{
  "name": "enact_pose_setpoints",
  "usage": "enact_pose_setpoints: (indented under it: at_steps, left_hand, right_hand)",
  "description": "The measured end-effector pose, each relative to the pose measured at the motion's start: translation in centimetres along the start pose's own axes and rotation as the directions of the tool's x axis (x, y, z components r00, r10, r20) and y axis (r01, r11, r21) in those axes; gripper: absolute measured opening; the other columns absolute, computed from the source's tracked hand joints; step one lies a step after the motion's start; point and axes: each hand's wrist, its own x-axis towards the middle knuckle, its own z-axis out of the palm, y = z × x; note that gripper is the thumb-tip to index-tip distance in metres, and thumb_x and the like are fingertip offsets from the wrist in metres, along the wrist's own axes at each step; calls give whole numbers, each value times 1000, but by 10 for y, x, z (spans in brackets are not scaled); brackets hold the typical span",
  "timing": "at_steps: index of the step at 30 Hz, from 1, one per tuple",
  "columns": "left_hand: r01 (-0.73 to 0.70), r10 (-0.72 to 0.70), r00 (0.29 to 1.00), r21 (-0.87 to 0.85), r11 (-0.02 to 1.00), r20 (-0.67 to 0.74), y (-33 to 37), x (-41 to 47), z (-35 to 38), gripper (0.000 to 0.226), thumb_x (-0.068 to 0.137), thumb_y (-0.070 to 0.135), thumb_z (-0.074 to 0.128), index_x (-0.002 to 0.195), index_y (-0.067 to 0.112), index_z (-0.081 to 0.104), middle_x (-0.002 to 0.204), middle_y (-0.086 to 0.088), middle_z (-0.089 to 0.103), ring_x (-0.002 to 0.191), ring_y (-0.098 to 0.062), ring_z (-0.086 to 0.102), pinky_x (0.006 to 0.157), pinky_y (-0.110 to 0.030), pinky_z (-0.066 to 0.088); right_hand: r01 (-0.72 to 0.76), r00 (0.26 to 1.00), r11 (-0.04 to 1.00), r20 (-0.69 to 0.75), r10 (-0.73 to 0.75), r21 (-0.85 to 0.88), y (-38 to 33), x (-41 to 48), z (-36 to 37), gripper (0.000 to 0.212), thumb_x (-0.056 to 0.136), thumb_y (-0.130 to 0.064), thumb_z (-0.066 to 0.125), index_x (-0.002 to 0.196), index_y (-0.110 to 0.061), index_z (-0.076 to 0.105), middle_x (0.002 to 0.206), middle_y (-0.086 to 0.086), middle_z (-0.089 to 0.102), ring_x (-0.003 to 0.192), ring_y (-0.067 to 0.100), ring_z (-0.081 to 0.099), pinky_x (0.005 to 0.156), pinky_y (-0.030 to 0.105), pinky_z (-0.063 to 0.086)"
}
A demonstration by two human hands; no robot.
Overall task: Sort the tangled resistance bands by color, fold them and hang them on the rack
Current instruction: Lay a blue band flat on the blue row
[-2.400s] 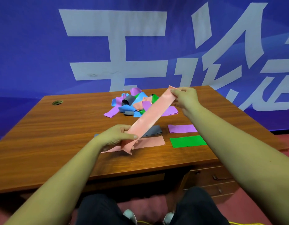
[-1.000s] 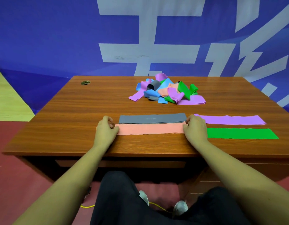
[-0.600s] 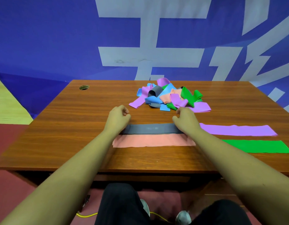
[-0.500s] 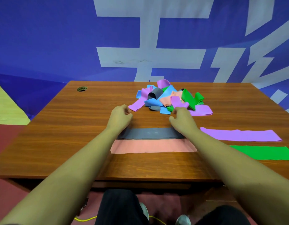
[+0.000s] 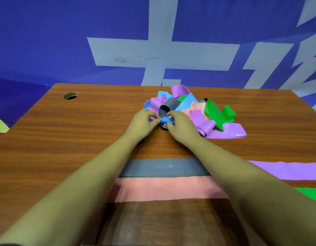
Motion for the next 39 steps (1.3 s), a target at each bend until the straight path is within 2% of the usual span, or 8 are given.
enact_pose_setpoints:
  at_steps: [5, 10, 16, 22, 25, 33, 37, 39]
  left_hand:
    - [-108, 106, 994, -59, 992, -35, 14, 4, -15, 8, 91, 16, 61, 91, 19, 68, 85, 14, 65, 73, 2, 52, 66, -9, 34]
    - [-169, 150, 978, -129, 977, -145, 50, 8, -56, 7, 93, 19, 60, 92, 23, 65, 80, 17, 66, 72, 8, 56, 68, -12, 41]
    - [-234, 154, 951, -295, 926, -269, 101, 0, -98, 11, 89, 21, 68, 97, 26, 64, 85, 19, 66, 79, 12, 59, 69, -7, 41]
    - [-316, 174, 928, -449, 836, -329, 141, -14, -128, 8, 91, 12, 64, 99, 14, 67, 90, 5, 69, 83, -2, 63, 83, -24, 50]
    - [-341, 216, 932, -496, 799, -291, 156, -26, -137, 7, 91, 7, 64, 97, 9, 67, 87, 0, 69, 82, -6, 63, 80, -21, 50]
    - [-242, 197, 970, -592, 768, -142, 167, -56, -140, 15, 90, 14, 68, 104, 16, 64, 80, -4, 63, 73, -10, 59, 73, -22, 48]
    - [-9, 103, 993, -806, 592, 65, 168, -73, -131, 41, 79, 39, 73, 109, 15, 61, 106, -13, 67, 96, -22, 67, 88, -35, 54]
    - [32, 136, 978, -751, 660, 161, 165, -83, -122, 40, 84, 29, 72, 119, 14, 60, 113, -13, 70, 101, -21, 70, 88, -31, 54]
  right_hand:
    - [81, 997, 995, -10, -81, 53, 1, 7, -13, 34, 89, -15, 58, 122, -18, 64, 108, 7, 59, 104, 23, 56, 84, 30, 43]
    - [150, 967, 983, -225, -122, 111, -30, 16, -58, 18, 88, -17, 63, 105, -17, 70, 99, 1, 54, 99, 17, 54, 76, 20, 32]
    - [230, 909, 953, -393, -138, 199, -80, 7, -124, 12, 87, -16, 62, 98, -15, 68, 100, -2, 65, 79, 11, 51, 74, 24, 40]
    - [273, 919, 926, -354, -172, 259, -95, -24, -165, 4, 83, -17, 65, 86, -20, 63, 86, -5, 67, 61, 0, 55, 66, 25, 45]
    - [239, 946, 914, -291, -143, 329, -98, -44, -176, 9, 81, -19, 71, 81, -17, 62, 79, -5, 66, 56, 6, 56, 63, 29, 51]
    - [180, 982, 827, -146, -120, 533, -110, -84, -196, 11, 85, -12, 68, 78, -16, 61, 53, -8, 47, 43, 6, 35, 45, 20, 31]
    - [144, 988, 759, -131, -78, 635, -119, -95, -203, 15, 87, -8, 65, 76, -14, 57, 51, -5, 45, 46, 14, 30, 47, 24, 25]
    - [145, 985, 727, -164, -46, 671, -124, -98, -206, 19, 88, -7, 64, 74, -14, 54, 49, -7, 45, 45, 16, 30, 46, 23, 26]
